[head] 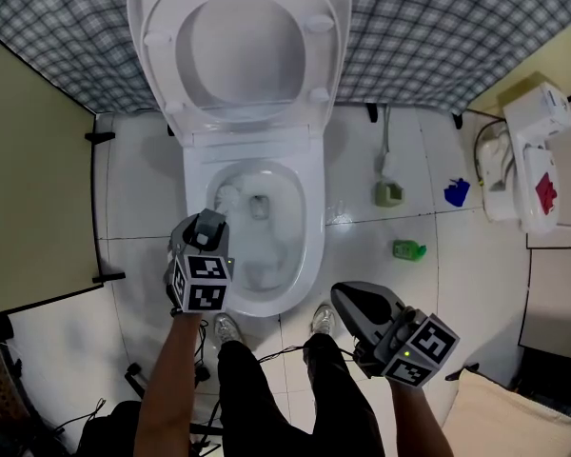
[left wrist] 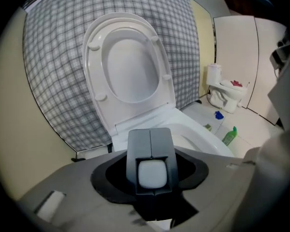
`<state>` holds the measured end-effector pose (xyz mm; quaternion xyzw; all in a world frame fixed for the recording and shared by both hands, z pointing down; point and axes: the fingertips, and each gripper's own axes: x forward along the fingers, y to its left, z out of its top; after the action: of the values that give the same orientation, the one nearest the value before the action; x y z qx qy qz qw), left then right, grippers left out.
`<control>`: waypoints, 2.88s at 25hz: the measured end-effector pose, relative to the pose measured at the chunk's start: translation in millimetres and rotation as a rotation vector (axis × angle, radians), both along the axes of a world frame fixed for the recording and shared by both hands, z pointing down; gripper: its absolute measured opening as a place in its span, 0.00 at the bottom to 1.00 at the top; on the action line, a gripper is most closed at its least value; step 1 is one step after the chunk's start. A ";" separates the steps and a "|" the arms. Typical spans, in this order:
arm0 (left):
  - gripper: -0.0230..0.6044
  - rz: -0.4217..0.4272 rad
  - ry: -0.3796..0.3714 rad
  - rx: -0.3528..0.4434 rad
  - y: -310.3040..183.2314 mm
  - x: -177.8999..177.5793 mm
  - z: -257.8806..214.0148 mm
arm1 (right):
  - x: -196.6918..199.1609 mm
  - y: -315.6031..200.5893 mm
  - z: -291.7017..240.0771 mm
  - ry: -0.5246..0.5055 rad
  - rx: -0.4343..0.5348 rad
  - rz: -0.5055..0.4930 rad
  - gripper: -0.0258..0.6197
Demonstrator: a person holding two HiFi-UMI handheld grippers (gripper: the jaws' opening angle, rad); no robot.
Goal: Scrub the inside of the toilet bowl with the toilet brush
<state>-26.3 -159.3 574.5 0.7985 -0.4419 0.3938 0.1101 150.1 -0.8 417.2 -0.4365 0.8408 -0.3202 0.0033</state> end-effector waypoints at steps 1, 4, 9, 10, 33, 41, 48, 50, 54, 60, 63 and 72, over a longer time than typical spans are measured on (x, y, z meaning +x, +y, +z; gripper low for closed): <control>0.38 0.017 -0.021 -0.017 3.7 0.5 2.3 | -0.5 0.7 -0.8 -0.002 0.000 0.001 0.04; 0.38 0.051 -0.069 -0.078 18.2 -4.1 7.9 | -2.7 3.9 -3.4 -0.006 0.002 0.002 0.04; 0.38 0.152 -0.151 -0.187 61.3 -18.6 9.6 | -2.5 10.2 -8.2 -0.013 0.017 0.010 0.04; 0.38 0.176 -0.165 -0.214 71.4 -20.9 9.4 | -3.5 11.8 -9.1 -0.015 0.019 0.010 0.04; 0.37 0.188 -0.254 -0.452 82.8 -31.1 43.9 | -0.8 14.5 1.7 -0.021 -0.012 0.021 0.04; 0.36 -0.093 -0.084 -0.227 22.7 -21.9 18.0 | 7.0 -2.0 8.4 -0.018 -0.019 0.014 0.04; 0.36 -0.479 0.238 -0.156 11.4 5.7 22.9 | 7.2 -5.6 12.1 -0.012 -0.022 0.003 0.04; 0.36 -0.541 0.362 -0.188 3.2 19.4 26.1 | 10.4 -3.4 15.1 -0.009 -0.027 0.006 0.04; 0.36 -0.526 0.497 -0.171 -11.6 55.2 15.2 | 19.9 2.1 18.0 -0.003 -0.033 0.021 0.04; 0.34 -0.415 0.520 -0.108 -15.3 76.9 -3.8 | 25.2 5.6 18.6 -0.002 -0.037 0.036 0.04; 0.33 -0.433 0.491 -0.074 -17.5 55.4 -4.3 | 22.3 5.1 19.2 -0.005 -0.038 0.031 0.04; 0.33 -0.591 0.456 0.080 -20.5 -4.4 -5.2 | 8.1 5.1 24.9 -0.013 -0.046 -0.002 0.04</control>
<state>-30.6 -179.8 569.3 0.7072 -0.6326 0.1396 0.2833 158.3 4.3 442.1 -0.4334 0.8335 -0.3425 -0.0017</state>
